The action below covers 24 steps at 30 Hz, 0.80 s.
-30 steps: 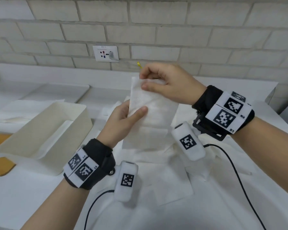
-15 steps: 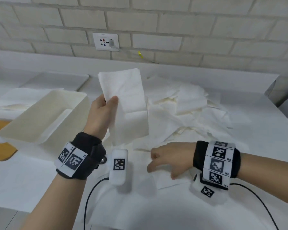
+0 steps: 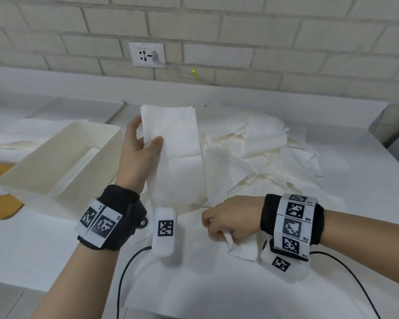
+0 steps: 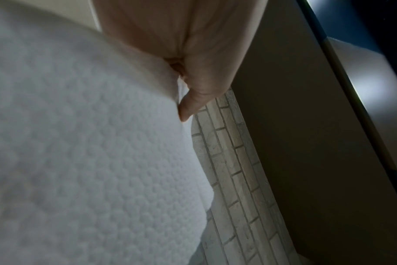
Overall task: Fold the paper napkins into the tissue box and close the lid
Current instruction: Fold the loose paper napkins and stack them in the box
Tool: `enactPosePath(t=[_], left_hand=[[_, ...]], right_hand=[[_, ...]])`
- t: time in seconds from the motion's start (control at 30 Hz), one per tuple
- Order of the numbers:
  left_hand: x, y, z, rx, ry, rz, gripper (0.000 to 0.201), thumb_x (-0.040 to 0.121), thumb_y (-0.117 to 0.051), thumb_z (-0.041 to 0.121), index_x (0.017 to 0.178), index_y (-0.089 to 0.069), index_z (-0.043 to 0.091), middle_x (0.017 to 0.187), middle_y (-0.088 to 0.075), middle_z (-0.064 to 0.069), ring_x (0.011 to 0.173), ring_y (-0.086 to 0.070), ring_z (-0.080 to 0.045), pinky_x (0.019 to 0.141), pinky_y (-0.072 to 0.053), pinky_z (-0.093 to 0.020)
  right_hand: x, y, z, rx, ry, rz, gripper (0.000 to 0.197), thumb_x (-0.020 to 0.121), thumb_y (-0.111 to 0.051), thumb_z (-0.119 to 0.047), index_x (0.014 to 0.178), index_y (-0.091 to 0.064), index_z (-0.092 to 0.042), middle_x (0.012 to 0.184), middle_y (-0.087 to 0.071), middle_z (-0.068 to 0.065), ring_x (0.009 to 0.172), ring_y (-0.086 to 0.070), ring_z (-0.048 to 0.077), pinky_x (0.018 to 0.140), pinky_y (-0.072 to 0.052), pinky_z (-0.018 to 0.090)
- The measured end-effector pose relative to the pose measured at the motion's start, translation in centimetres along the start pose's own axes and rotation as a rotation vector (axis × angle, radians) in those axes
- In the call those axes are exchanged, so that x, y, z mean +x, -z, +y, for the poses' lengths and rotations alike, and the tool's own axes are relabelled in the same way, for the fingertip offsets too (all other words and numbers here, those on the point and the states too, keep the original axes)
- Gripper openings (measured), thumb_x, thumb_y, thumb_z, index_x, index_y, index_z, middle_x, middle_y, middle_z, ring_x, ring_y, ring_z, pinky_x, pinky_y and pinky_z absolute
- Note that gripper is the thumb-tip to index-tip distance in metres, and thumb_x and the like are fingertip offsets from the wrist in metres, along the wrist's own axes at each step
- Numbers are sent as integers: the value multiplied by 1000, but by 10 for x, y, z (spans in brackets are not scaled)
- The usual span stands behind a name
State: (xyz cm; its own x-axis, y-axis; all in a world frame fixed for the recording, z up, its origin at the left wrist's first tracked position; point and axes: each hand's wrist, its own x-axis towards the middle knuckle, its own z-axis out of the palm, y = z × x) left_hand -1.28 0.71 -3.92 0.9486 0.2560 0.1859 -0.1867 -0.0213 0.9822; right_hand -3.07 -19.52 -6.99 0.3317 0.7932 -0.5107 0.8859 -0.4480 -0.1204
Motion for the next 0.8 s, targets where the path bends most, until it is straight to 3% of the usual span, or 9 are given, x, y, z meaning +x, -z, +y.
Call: enactPosePath(t=[0.1,0.17,0.23,0.3,0.43,0.53,0.6,0.67,0.8], left_hand=[[3,0,1,40,-109,-7,64,91,-51,-1,132,-34,45,100,-63,-8,66,-52,-17,60,-47,-27],[6,1,0,112,-157,-6,58,90,-48,-3,128,-45,41,109,-60,4,67,-48,-7,65,-44,-19],[10,1,0,167,-154,3,45,91,-47,-3,117,-60,32,94,-58,6,63,-42,-2,63,-38,-13],[14,1,0,134,-105,11,36,93,-45,-2,108,-67,23,83,-61,8,62,-46,1,61,-38,-10],[14,-2,8,76,-83,12,33,95,-46,2,97,-70,25,89,-67,9,78,-54,-10,75,-41,-24],[8,-6,15,2,-85,-81,24,96,-51,27,90,-74,30,93,-72,11,96,-62,-10,87,-44,-27],[5,-8,19,-52,-57,-186,37,85,-47,56,88,-76,34,104,-73,7,110,-62,-14,97,-43,-33],[0,-13,23,-89,-48,-263,44,79,-46,63,85,-77,32,99,-74,5,99,-66,-12,88,-48,-28],[-10,-24,32,-31,-122,-256,30,95,-53,25,69,-67,19,63,-65,14,60,-58,1,58,-43,-12]], right_hand=[[-7,10,3,239,-3,117,10,83,-60,-9,85,-53,-16,113,-52,-3,69,-35,6,58,-29,15],[-16,21,6,413,-25,260,7,84,-63,-13,87,-57,-16,100,-58,-2,65,-43,2,64,-35,16],[-27,36,11,563,-70,424,6,84,-66,-13,87,-63,-17,92,-62,2,65,-47,-1,66,-39,14],[-39,54,15,725,-99,559,11,82,-69,-14,81,-63,-22,86,-62,9,68,-50,6,67,-43,24],[-54,83,23,944,-82,874,9,81,-66,-3,77,-63,-10,65,-58,-7,58,-49,0,58,-39,11],[-58,95,33,968,-162,1048,11,82,-66,-8,73,-63,-13,56,-45,-3,45,-34,4,45,-28,15],[-56,97,37,996,-197,1117,15,84,-65,-11,71,-63,-17,54,-41,0,44,-28,8,43,-24,19],[-53,97,38,999,-209,1165,15,86,-63,-11,71,-63,-16,54,-43,0,42,-29,8,43,-25,18],[-46,95,40,1026,-215,1241,17,89,-59,-7,73,-61,-15,49,-53,-14,39,-37,1,44,-28,13]])
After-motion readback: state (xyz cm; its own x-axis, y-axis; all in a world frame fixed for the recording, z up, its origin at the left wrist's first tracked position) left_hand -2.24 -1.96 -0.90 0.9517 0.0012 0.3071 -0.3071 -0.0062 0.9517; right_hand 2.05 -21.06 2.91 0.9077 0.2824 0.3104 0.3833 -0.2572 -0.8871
